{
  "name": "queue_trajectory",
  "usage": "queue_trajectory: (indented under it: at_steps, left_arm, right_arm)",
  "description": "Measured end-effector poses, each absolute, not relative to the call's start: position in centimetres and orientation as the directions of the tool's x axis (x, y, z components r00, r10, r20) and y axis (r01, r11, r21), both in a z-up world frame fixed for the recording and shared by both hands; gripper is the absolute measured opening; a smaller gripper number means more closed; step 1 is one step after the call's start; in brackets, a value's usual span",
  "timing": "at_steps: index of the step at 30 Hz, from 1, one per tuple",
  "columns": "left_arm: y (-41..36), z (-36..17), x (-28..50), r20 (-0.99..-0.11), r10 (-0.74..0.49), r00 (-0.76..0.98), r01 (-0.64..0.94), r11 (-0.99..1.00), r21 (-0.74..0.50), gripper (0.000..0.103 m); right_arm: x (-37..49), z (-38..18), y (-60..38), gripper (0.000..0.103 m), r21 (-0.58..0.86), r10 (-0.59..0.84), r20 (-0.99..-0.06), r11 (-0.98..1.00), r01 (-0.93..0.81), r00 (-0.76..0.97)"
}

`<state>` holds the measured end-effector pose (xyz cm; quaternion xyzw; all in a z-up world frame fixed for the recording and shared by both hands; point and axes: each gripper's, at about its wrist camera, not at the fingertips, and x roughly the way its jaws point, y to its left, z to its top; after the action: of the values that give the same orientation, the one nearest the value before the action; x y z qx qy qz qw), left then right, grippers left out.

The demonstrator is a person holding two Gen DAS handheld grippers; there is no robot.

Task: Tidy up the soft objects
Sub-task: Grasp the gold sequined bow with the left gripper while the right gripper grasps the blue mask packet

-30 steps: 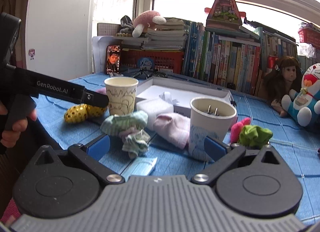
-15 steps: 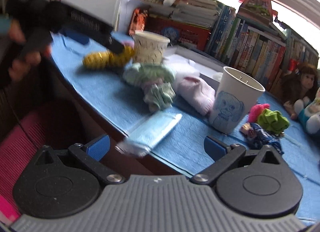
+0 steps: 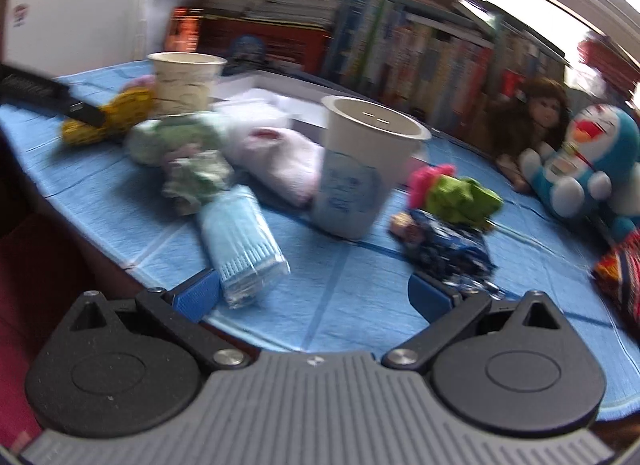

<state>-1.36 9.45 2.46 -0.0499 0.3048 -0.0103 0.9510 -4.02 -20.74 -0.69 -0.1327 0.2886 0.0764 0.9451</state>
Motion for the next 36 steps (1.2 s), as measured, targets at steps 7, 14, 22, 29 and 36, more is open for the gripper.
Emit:
queue_trajectory:
  at_steps: [7, 14, 22, 29, 36]
  left_arm:
    - [9.5, 2.0, -1.2, -0.588, -0.040, 0.808, -0.023, 0.995, -0.100, 0.096]
    - [9.9, 1.4, -0.7, -0.600, -0.039, 0.799, -0.048, 0.991, -0.128, 0.096]
    - [11.6, 1.1, -0.1, -0.590, -0.073, 0.804, -0.116, 0.954, -0.276, 0.092]
    - [11.9, 0.7, 0.0, -0.584, -0.054, 0.810, -0.128, 0.956, -0.266, 0.091]
    - [11.0, 0.3, -0.6, -0.568, -0.038, 0.822, -0.112, 0.967, -0.228, 0.080]
  right_arm:
    - [-1.9, -0.8, -23.3, 0.103, -0.143, -0.075, -0.582, 0.990, -0.010, 0.809]
    - [-2.3, 0.2, -25.0, 0.103, 0.018, -0.034, -0.575, 0.998, 0.054, 0.817]
    - [-3.0, 0.5, -22.9, 0.103, 0.118, 0.093, -0.541, 0.992, -0.034, 0.836]
    - [-2.5, -0.5, -19.4, 0.101, 0.100, 0.117, -0.530, 0.992, -0.075, 0.840]
    - [-1.9, -1.1, -17.6, 0.101, 0.035, 0.042, -0.504, 0.999, -0.028, 0.863]
